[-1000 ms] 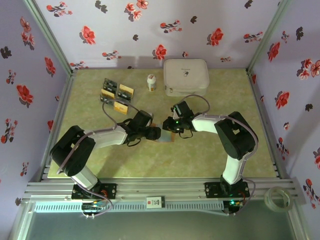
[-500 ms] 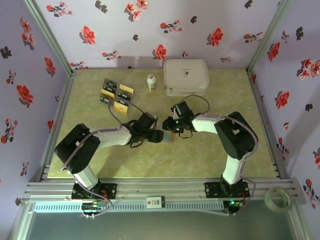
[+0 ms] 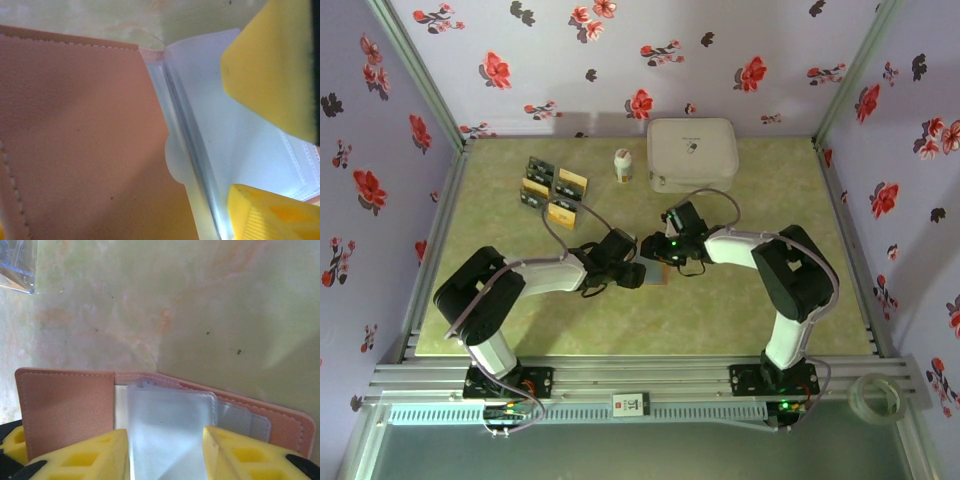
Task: Put the credit cards into the card holder
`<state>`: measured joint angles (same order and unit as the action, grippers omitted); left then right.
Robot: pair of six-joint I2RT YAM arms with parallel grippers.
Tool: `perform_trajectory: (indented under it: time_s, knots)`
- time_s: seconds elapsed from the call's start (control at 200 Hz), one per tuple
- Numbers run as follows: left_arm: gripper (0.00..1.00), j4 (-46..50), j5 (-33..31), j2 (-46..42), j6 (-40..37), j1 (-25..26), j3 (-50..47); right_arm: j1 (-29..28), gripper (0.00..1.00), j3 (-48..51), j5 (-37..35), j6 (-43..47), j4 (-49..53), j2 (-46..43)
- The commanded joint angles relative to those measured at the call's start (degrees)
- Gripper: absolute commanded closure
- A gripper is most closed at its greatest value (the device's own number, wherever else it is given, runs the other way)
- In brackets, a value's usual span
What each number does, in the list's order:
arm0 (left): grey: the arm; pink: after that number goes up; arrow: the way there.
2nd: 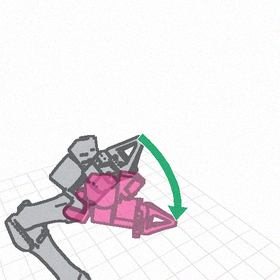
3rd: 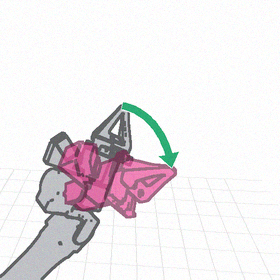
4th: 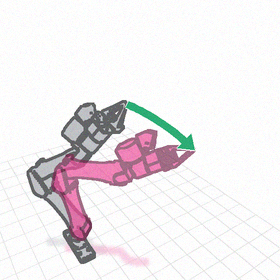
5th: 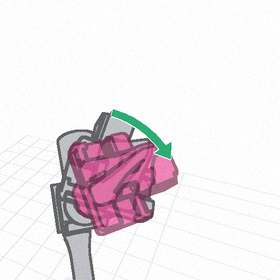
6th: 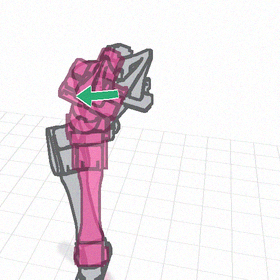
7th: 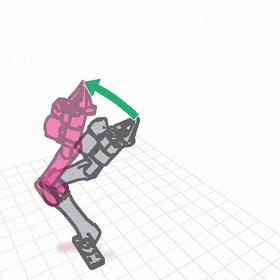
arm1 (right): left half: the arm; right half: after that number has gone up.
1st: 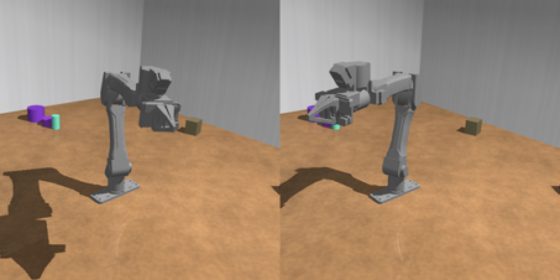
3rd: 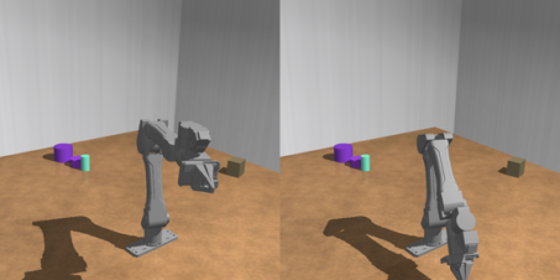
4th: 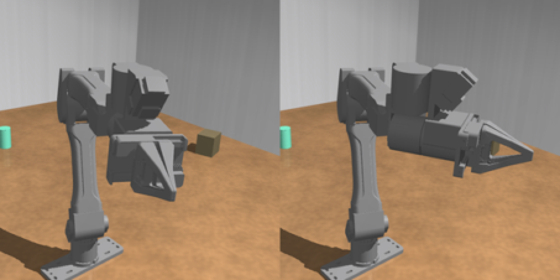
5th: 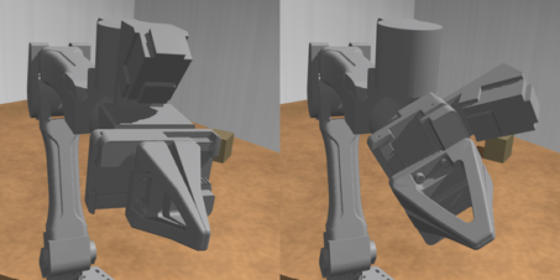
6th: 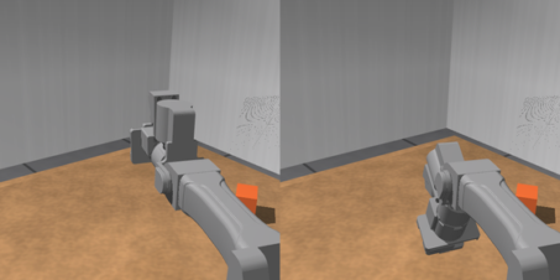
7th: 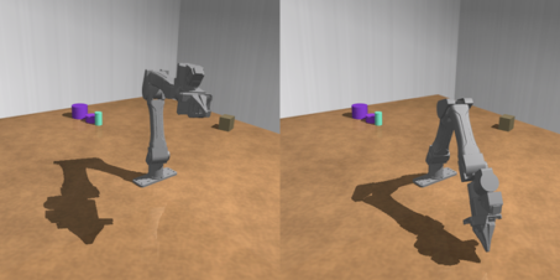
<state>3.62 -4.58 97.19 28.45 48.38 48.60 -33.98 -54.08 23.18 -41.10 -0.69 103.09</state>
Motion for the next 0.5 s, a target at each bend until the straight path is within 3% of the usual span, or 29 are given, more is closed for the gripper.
perform_trajectory:
  time_s: [0.0,0.495]
  knots:
    - [0.31,1.48,-2.01,1.69,-0.68,0.15,-1.04,0.99,0.54,-0.50,-1.35,0.23,2.14,-3.28]
    - [0.31,0.86,-2.02,1.52,-0.50,0.14,-1.42,1.19,0.52,1.94,-0.33,-1.68,-1.51,-0.23]
